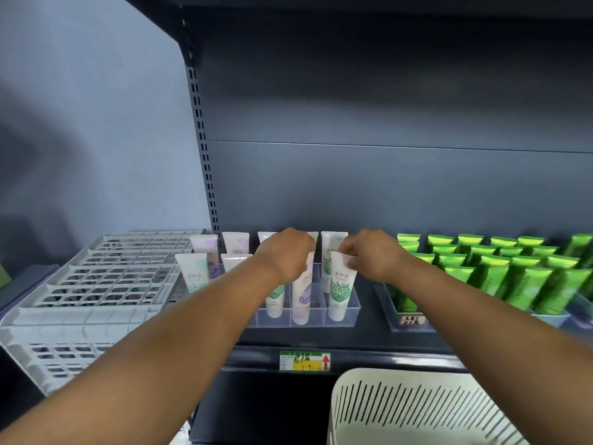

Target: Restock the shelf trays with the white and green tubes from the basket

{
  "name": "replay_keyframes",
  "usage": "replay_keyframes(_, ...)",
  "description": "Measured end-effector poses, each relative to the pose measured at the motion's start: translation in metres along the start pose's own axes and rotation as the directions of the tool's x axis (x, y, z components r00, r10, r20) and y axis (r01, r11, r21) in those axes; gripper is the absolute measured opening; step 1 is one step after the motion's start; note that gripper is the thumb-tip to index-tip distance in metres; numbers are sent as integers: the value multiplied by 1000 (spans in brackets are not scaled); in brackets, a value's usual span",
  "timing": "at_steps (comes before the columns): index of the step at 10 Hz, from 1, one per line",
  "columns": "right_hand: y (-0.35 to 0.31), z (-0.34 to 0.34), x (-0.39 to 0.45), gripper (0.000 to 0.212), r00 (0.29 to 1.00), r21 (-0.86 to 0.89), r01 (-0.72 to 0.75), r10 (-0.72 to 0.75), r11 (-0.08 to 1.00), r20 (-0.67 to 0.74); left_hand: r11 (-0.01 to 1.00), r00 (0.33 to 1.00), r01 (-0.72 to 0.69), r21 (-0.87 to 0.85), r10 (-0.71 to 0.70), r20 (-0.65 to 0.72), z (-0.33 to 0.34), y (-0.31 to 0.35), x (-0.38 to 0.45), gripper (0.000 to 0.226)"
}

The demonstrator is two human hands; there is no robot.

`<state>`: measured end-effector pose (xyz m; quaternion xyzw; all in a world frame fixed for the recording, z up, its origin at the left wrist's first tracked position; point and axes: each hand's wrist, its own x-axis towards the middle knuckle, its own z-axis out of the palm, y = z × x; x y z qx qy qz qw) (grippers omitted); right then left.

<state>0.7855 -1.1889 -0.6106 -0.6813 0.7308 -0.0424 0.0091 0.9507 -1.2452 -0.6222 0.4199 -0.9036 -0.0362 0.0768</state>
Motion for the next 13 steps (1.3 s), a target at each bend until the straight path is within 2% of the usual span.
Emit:
replay_keyframes(1, 5, 3, 4, 26, 1000, 39, -8, 9, 999, -25, 998, 999, 39, -46, -38, 11, 1, -1, 4, 28)
replay_keyframes(2, 7, 6, 7, 23, 999, 58, -8, 9, 998, -31, 995, 998, 57, -82, -57, 13, 2, 1, 9, 22)
replay_keyframes(5, 13, 9, 17, 23, 999, 129, -23, 28, 991, -37, 988, 997, 68, -140, -71, -17, 2, 4, 13, 25)
replay_keyframes(10, 11, 9, 17, 21, 1000, 99, -4, 7, 995, -27, 991, 997, 69, -111, -71, -12, 1, 5, 16, 24)
replay_keyframes(12, 11, 7, 16, 21, 1000, 81, -14, 14, 997, -2, 998, 998, 53, -31, -53, 21, 0, 3, 18, 15)
replay_keyframes(13, 9, 3, 14, 24, 1000, 87, -22, 23, 996, -12, 999, 999, 38, -18, -38, 11, -5, 7, 15, 20)
